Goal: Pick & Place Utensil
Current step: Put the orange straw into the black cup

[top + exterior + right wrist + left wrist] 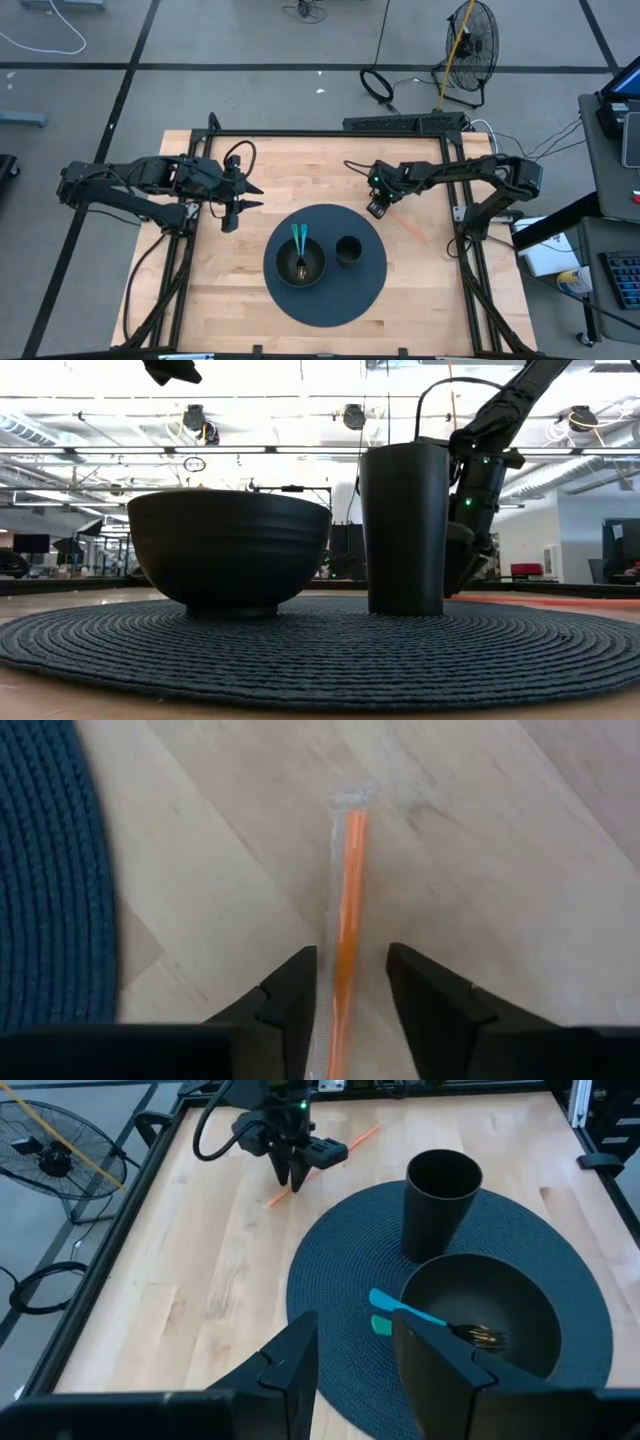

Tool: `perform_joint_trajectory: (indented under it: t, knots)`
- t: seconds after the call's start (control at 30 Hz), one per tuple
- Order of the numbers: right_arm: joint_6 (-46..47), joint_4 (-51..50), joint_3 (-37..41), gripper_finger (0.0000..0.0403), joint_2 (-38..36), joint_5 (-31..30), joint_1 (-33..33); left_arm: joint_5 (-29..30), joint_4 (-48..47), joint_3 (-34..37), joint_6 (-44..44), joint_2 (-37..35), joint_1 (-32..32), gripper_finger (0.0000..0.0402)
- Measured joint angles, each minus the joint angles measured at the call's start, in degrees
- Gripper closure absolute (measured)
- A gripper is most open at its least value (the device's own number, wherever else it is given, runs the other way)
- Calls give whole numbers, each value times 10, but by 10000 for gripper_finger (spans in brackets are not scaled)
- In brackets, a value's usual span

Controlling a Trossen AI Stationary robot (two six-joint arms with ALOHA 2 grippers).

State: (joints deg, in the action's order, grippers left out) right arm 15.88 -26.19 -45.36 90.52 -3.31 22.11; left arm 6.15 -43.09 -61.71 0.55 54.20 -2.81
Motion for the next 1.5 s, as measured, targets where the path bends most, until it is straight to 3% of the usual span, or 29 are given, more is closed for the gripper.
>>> perform_joint_trajectory:
  t: [0.53, 0.8, 1.13, 1.5]
  knots:
    - [-3, -66, 2, 392, 1, 1, 0, 0, 1, 0, 4, 0, 0, 266]
    - [-16, -54, 2, 401, -20, -11, -1, 0, 1, 0, 5, 0, 0, 266]
    - [-31, -37, 4, 402, -164, -11, -5, 4, 1, 0, 7, 0, 0, 266]
    - [-33, 86, 4, 403, -349, 6, -66, 20, 5, 0, 12, 0, 0, 266]
